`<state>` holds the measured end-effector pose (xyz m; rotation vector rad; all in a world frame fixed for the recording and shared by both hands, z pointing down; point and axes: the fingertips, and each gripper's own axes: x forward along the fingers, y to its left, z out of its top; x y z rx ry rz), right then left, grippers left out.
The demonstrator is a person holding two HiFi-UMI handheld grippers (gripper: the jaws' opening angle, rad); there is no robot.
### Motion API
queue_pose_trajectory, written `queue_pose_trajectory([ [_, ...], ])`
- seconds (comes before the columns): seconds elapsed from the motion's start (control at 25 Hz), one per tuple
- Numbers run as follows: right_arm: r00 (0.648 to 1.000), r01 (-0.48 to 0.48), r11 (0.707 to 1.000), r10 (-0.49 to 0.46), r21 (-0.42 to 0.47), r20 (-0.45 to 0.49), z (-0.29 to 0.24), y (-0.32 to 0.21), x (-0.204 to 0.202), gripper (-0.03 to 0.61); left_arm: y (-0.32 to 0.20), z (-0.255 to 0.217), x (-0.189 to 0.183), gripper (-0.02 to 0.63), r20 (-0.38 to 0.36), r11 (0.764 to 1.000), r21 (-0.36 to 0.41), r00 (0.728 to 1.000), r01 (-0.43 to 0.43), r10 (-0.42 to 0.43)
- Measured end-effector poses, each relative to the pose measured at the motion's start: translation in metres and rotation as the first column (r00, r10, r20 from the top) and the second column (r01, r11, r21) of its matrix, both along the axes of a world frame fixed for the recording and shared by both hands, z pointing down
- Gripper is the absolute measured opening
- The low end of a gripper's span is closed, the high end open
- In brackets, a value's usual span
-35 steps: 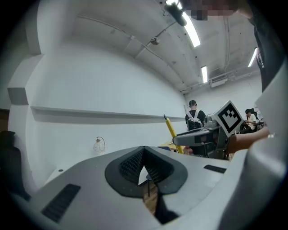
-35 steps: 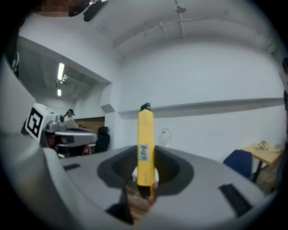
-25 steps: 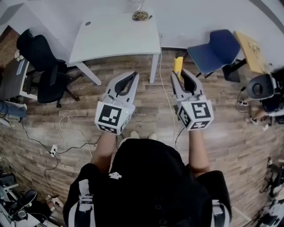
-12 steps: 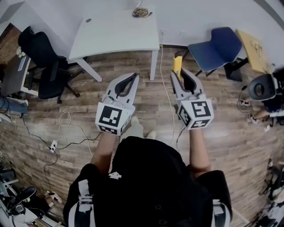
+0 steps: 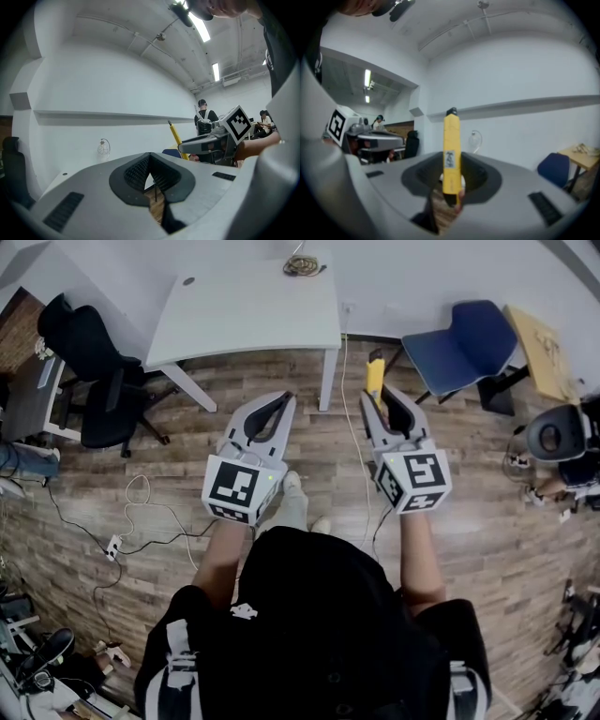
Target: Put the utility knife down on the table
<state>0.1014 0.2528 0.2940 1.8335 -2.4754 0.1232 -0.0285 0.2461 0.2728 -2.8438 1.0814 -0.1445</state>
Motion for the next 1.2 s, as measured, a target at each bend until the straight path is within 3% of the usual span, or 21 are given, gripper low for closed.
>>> queue_pose_trajectory([
  [0.64,1.0,0.014,1.0,-0.014,-0.015,-0.014,-0.003,-0.096,-0.011,0.135,-0.098,-0.005,-0.006,0.017,-0.024,1.0,-0.004,1.0,0.003,-0.003],
  [1.2,0.999,-0.039,0.999,0.038,-0.033,-0.032,-0.012,-0.171,-0.027,0.135,-0.181,-0.012,-0.021,0.017,-0.043,0.998,-0.017,0.997,-0.061,0.061],
])
